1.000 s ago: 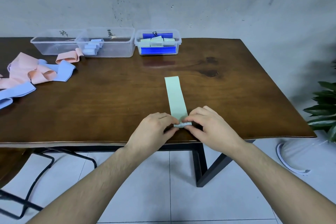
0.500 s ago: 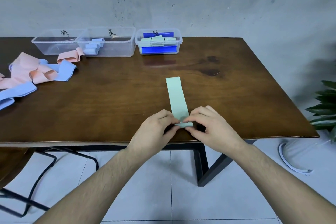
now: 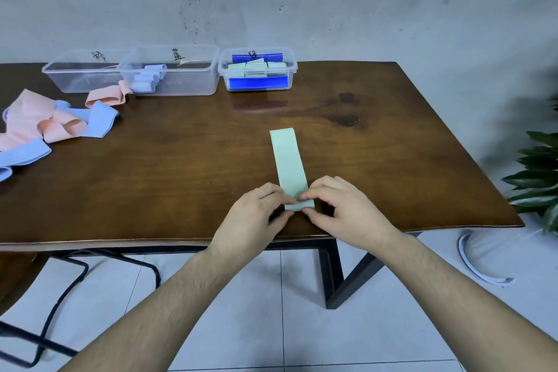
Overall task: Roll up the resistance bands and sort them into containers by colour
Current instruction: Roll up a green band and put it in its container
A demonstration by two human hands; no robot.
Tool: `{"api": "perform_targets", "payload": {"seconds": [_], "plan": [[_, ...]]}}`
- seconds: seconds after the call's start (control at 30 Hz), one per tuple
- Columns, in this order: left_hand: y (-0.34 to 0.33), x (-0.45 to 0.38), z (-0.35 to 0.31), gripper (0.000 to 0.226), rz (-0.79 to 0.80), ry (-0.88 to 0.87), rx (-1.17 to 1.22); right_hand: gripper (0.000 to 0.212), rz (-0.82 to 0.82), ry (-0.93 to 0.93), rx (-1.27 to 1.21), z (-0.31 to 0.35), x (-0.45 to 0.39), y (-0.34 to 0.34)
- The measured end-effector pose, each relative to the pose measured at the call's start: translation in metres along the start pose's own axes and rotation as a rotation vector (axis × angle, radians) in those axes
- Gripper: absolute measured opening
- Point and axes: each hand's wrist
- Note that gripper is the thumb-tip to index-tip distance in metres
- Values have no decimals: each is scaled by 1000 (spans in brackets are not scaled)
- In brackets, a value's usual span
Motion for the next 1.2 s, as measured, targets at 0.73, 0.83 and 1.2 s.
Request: {"api": "perform_targets", "payload": {"seconds": [0.73,0.83,1.2], "plan": [[1,-7,2,19,4,78,-15,26,5,-2,6,-7,-7,2],[2,-9,0,22,9,70,-16,23,20,-29,-4,-8,-10,1],[0,-12,5,19,-8,16,-63,30,46,-42,28,-7,-18,4]]}}
Point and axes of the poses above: each hand's wrist, its own x-axis away from the middle knuckle, its own y-axis out of the back of the hand, z = x × y, and after that the axes turned 6 degrees about -z, right-handed
